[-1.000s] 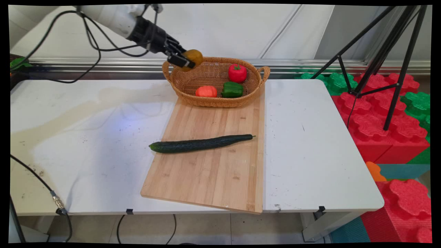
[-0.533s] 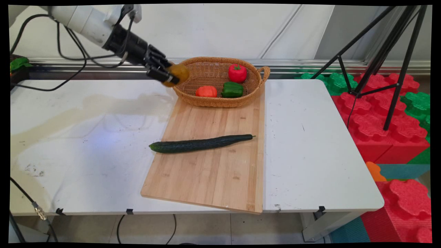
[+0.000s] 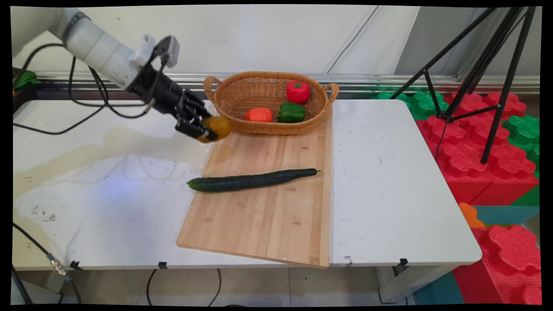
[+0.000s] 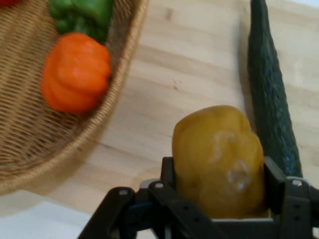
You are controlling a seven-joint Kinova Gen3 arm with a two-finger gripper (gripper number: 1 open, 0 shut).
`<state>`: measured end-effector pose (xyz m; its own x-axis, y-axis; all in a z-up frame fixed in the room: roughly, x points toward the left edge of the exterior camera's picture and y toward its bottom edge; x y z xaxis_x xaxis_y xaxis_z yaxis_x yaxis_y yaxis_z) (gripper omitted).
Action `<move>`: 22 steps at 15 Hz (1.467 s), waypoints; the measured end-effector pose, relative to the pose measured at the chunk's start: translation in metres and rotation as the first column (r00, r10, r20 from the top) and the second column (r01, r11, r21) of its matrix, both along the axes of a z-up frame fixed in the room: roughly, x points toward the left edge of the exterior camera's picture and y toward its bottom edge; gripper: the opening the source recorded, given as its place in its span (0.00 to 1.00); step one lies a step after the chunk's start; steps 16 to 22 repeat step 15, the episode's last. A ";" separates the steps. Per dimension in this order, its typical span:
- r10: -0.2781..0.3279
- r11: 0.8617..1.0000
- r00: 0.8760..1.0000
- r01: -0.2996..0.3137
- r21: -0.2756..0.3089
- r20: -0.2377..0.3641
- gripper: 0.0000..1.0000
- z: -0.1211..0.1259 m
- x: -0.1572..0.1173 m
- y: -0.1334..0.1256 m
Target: Place the picked object on the cutting board
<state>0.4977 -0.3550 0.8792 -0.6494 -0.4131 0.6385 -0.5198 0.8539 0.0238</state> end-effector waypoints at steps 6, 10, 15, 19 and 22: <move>-0.016 0.998 0.999 0.014 0.057 0.031 0.00 -0.047 -0.026 0.003; -0.011 0.997 0.999 0.008 0.073 0.040 0.00 -0.069 -0.042 -0.002; -0.006 0.997 0.999 0.003 0.079 0.036 1.00 -0.081 -0.052 -0.005; -0.006 0.997 0.999 0.003 0.079 0.036 1.00 -0.081 -0.052 -0.005; -0.006 0.997 0.999 0.003 0.079 0.036 1.00 -0.081 -0.052 -0.005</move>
